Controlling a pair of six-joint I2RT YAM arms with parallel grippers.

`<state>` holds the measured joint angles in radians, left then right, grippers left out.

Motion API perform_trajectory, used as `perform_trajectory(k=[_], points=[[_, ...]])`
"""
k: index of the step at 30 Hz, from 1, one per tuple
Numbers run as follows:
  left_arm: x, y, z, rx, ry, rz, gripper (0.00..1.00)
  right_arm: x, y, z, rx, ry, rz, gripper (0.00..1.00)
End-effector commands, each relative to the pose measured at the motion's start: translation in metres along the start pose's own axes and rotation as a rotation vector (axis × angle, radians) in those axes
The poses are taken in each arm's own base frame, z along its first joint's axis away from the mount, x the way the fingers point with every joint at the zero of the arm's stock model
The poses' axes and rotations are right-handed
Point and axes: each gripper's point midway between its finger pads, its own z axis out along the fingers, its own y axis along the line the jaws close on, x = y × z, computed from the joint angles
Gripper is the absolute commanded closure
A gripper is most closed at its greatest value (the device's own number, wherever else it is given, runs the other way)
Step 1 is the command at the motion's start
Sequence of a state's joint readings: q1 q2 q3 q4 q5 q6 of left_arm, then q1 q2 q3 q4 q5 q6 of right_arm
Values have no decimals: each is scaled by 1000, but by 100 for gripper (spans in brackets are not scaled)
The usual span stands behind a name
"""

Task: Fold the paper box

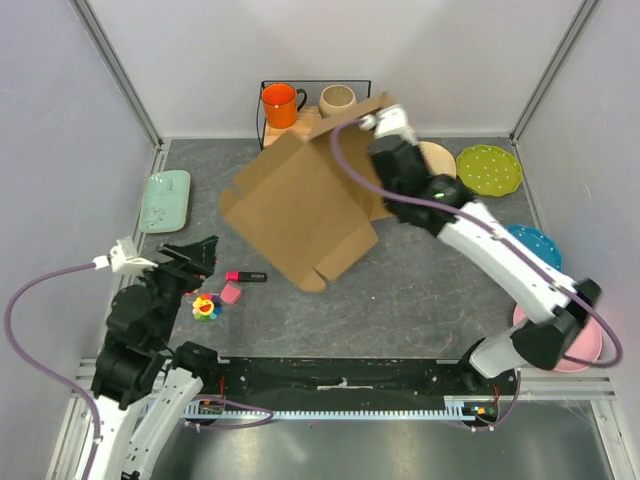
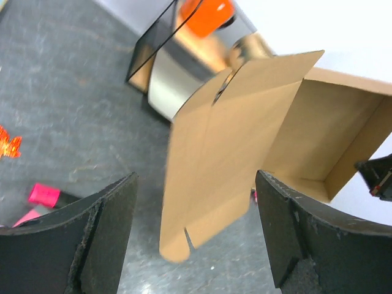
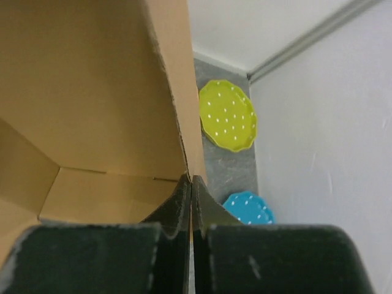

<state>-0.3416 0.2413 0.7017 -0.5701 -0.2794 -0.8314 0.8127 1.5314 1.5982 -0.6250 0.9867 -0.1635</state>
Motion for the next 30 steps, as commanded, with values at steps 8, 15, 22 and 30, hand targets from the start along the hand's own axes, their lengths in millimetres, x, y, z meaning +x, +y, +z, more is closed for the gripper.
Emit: perform_trajectory(k=[8, 15, 22, 30], points=[[-41, -38, -19, 95, -75, 9, 17, 45, -32, -29, -451, 209, 729, 100], [-25, -40, -19, 127, -18, -46, 17, 92, -10, -34, -525, 380, 1072, 100], [2, -37, -12, 141, 77, -103, 18, 155, 24, -45, -453, 567, 1348, 100], [29, -29, -2, 118, 172, -129, 21, 231, 51, -45, -256, 750, 1465, 100]])
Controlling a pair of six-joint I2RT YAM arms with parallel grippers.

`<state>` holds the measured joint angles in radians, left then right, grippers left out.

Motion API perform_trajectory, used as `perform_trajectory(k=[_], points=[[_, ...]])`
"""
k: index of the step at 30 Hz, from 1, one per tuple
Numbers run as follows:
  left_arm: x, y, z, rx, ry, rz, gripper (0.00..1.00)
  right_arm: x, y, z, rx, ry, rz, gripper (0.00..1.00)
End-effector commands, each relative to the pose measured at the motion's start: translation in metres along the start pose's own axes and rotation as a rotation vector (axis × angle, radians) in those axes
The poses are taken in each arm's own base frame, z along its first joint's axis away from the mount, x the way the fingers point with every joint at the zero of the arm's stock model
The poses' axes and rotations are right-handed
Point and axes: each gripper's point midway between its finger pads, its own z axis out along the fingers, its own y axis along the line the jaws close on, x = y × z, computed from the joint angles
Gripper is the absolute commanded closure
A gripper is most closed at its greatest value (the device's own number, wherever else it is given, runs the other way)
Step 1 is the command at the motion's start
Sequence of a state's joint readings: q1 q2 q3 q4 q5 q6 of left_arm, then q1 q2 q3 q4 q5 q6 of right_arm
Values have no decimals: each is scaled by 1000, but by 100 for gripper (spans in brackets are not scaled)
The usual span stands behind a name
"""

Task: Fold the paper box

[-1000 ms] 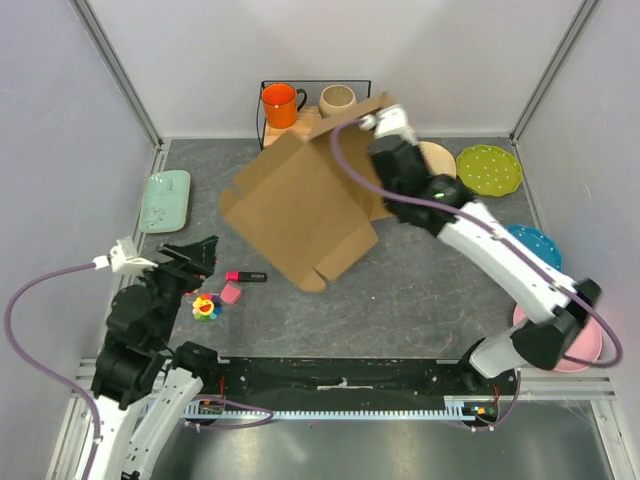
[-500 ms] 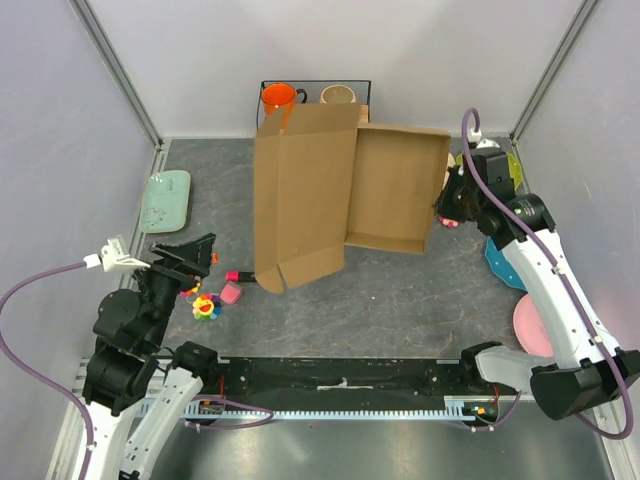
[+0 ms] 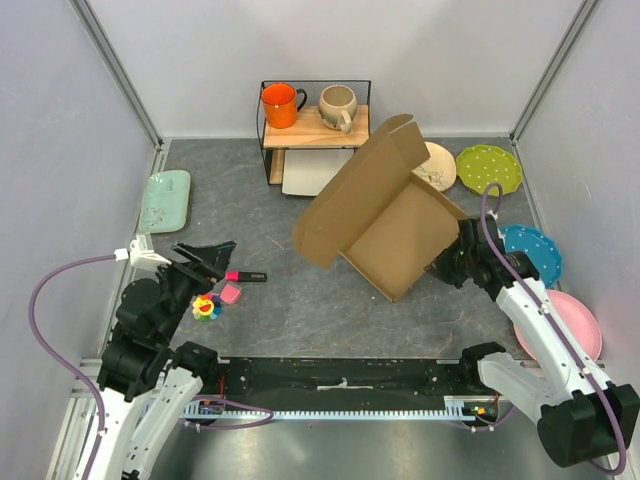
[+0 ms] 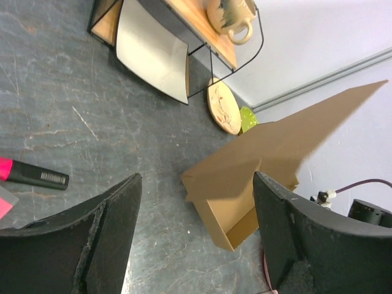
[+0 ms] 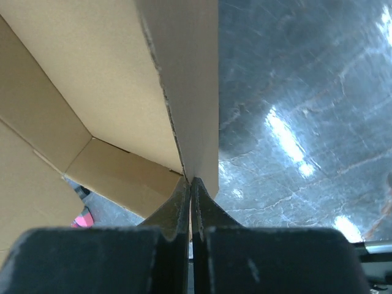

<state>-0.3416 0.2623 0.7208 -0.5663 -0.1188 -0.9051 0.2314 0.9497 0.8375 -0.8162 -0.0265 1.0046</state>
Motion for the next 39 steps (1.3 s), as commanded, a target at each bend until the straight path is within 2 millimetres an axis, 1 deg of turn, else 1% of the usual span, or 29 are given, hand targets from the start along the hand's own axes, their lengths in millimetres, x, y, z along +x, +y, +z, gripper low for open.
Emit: perform_trajectory(k=[1, 2, 4, 5, 7, 8, 10, 11, 13, 15, 17, 18, 19, 20, 22, 23, 24, 25, 27, 28, 29, 30, 32, 33, 34, 35, 37, 38, 39], points=[[15, 0, 8, 13, 58, -61, 21, 0, -8, 13, 4, -47, 226, 100], [20, 4, 10, 5, 70, -66, 22, 5, -16, 21, 14, -42, 255, 100], [24, 6, 11, 5, 83, -64, 22, 12, -19, 27, -14, -37, 324, 100], [28, 9, 11, -1, 93, -62, 22, 20, -21, 36, -31, -13, 386, 100], [32, 13, 12, -8, 102, -57, 23, 24, -19, 38, -64, -13, 438, 100], [32, 14, 12, -8, 105, -57, 23, 31, -22, 42, -53, -5, 482, 100], [38, 19, 15, -21, 118, -61, 23, 30, -20, 41, -67, -27, 515, 100], [39, 20, 16, -28, 122, -73, 24, 35, -18, 41, -68, -18, 553, 100], [45, 25, 19, -40, 138, -83, 24, 34, -12, 39, -84, -40, 583, 100], [48, 25, 20, -39, 149, -97, 25, 40, -3, 40, -88, -31, 596, 100], [52, 29, 24, -49, 159, -101, 25, 46, 12, 37, -114, -11, 569, 100], [54, 31, 25, -57, 161, -99, 25, 50, 13, 41, -92, -4, 568, 100], [55, 32, 26, -60, 164, -98, 25, 51, 21, 40, -106, -3, 559, 100], [56, 34, 26, -66, 166, -96, 25, 59, 24, 41, -101, 12, 535, 100], [58, 38, 27, -79, 169, -93, 25, 66, 24, 47, -91, 17, 533, 100], [59, 39, 27, -79, 169, -92, 25, 70, 26, 48, -98, 22, 520, 97], [60, 41, 28, -83, 169, -90, 26, 73, 24, 50, -92, 23, 514, 92], [62, 43, 28, -88, 172, -86, 26, 76, 22, 53, -101, 22, 509, 76], [62, 46, 28, -91, 169, -72, 26, 79, 26, 49, -132, 26, 466, 62], [61, 47, 27, -94, 166, -65, 26, 79, 26, 46, -139, 17, 428, 52], [60, 48, 26, -97, 162, -50, 25, 77, 30, 39, -169, 12, 403, 48], [58, 50, 26, -108, 154, -37, 25, 77, 28, 35, -164, 10, 380, 41], [55, 54, 26, -124, 139, -10, 25, 69, 34, 21, -198, -25, 288, 36], [53, 55, 25, -131, 134, 0, 24, 68, 30, 18, -179, -40, 242, 26], [53, 58, 25, -145, 134, 14, 23, 64, 32, 11, -186, -60, 167, 24], [52, 63, 26, -169, 127, 23, 22, 58, 31, 8, -185, -88, 137, 23], [52, 71, 25, -211, 127, 32, 19, 56, 32, 2, -201, -103, 71, 20], [49, 76, 25, -238, 109, 37, 18, 56, 32, 0, -212, -110, -2, 19], [53, 85, 27, -274, 117, 38, 17, 54, 39, -2, -242, -116, -40, 19]])
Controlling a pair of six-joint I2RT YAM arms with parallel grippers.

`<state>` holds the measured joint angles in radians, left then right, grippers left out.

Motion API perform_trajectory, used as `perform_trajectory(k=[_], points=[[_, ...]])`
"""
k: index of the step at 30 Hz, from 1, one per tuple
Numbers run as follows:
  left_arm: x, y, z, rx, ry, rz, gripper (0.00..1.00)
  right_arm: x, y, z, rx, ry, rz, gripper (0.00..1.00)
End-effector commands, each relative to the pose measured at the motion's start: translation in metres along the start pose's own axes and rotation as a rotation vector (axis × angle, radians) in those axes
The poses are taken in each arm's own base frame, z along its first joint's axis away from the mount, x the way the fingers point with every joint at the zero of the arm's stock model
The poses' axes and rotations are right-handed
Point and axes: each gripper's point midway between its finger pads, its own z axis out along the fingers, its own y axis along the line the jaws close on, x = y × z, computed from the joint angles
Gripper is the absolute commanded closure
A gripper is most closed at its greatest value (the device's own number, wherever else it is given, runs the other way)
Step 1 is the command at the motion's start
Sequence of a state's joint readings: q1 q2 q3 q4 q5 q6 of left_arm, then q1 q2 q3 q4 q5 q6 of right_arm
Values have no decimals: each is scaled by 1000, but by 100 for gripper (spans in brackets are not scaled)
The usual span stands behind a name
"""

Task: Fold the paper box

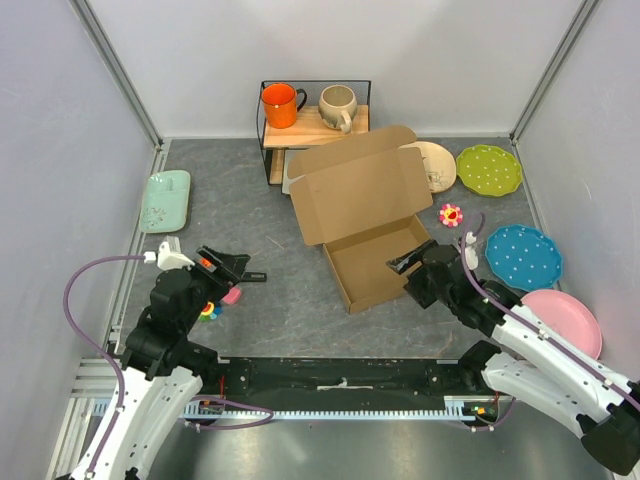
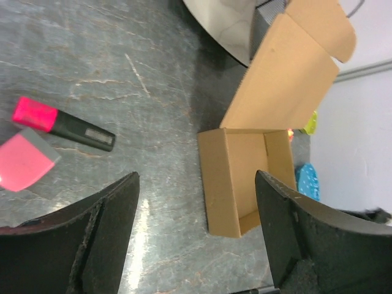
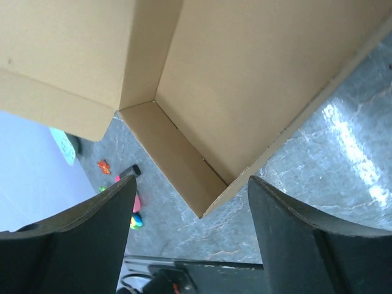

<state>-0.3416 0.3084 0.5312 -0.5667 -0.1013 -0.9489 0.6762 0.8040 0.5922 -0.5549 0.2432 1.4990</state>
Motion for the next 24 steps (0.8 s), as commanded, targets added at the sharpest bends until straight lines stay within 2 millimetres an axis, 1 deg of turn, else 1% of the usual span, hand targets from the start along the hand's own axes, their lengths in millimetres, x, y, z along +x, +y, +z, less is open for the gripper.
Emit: perform_trajectory(k=[1, 2, 3, 4, 5, 6, 8, 9, 10, 11, 13, 14, 15, 16, 18, 19, 20, 24], points=[[-6, 25, 5, -131, -39, 20, 15, -10, 18, -12, -77, -43, -267, 19], [-4, 32, 8, -166, -41, 6, 15, -7, 18, -9, -70, -28, -315, 19], [4, 46, 14, -224, -20, -10, 15, -4, 22, -10, -85, -6, -383, 19], [8, 55, 18, -277, -22, -90, 14, 0, 24, -9, -96, 10, -427, 19], [12, 67, 21, -341, -19, -113, 13, 3, 26, -6, -96, 26, -466, 20], [22, 81, 28, -423, 8, -150, 12, 4, 33, -9, -122, 27, -525, 20], [26, 92, 32, -508, 17, -171, 11, 5, 44, -16, -170, 22, -583, 21], [29, 96, 35, -548, 25, -184, 10, 4, 54, -22, -210, 9, -640, 21], [34, 105, 39, -604, 47, -173, 10, 2, 61, -28, -241, -1, -659, 22], [29, 101, 42, -615, 37, -171, 9, 0, 69, -35, -269, -12, -683, 22], [25, 104, 46, -646, 38, -127, 9, -1, 76, -45, -312, -14, -747, 22], [18, 96, 49, -636, 26, -112, 9, 0, 78, -48, -323, -12, -760, 21], [13, 96, 50, -640, 25, -71, 9, 0, 79, -51, -337, -6, -782, 21], [7, 93, 52, -649, 15, -45, 9, 1, 78, -51, -338, -1, -792, 21], [3, 95, 54, -673, 23, 2, 9, 4, 76, -49, -339, 12, -801, 20], [7, 101, 56, -712, 49, 11, 9, 7, 75, -50, -348, 28, -802, 20], [7, 100, 58, -725, 62, 10, 9, 10, 76, -48, -360, 34, -805, 20], [25, 112, 62, -805, 141, -14, 8, 16, 75, -43, -360, 67, -832, 20]])
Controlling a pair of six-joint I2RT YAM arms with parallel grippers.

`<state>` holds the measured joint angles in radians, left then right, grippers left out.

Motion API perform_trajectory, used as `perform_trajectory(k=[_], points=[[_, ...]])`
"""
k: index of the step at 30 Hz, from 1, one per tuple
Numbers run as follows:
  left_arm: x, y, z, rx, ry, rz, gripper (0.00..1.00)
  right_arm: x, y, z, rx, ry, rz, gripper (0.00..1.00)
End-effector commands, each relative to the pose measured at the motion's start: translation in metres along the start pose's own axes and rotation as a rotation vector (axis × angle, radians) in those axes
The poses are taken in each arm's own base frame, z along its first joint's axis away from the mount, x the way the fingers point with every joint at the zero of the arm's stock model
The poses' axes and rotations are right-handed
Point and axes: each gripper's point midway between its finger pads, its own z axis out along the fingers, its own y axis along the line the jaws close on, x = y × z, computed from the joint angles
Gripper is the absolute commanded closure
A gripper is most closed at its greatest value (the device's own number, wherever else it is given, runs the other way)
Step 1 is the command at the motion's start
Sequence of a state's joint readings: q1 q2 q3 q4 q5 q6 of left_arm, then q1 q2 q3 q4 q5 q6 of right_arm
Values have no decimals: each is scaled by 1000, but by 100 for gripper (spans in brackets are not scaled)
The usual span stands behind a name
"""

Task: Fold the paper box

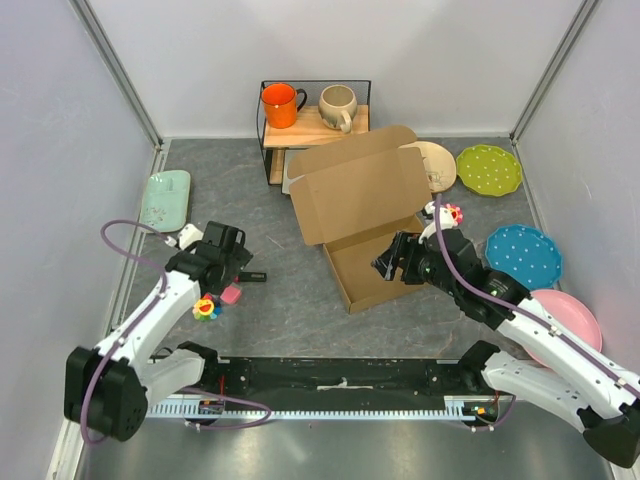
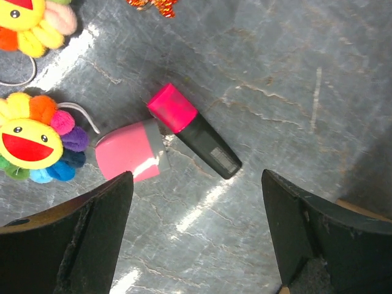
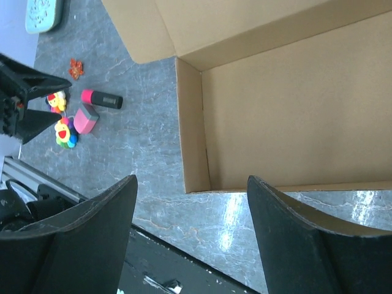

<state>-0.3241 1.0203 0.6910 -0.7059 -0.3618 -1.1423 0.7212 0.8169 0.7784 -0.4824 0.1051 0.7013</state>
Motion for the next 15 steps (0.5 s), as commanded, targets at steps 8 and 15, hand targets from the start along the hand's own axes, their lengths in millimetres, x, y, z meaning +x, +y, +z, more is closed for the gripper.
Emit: perform_trajectory(k=[8, 15], points=[[19, 22, 30, -129, 58, -85, 7, -6, 15, 1, -68, 1, -80, 20], [36, 34, 38, -164, 110, -103, 9, -1, 6, 1, -48, -6, -75, 20]])
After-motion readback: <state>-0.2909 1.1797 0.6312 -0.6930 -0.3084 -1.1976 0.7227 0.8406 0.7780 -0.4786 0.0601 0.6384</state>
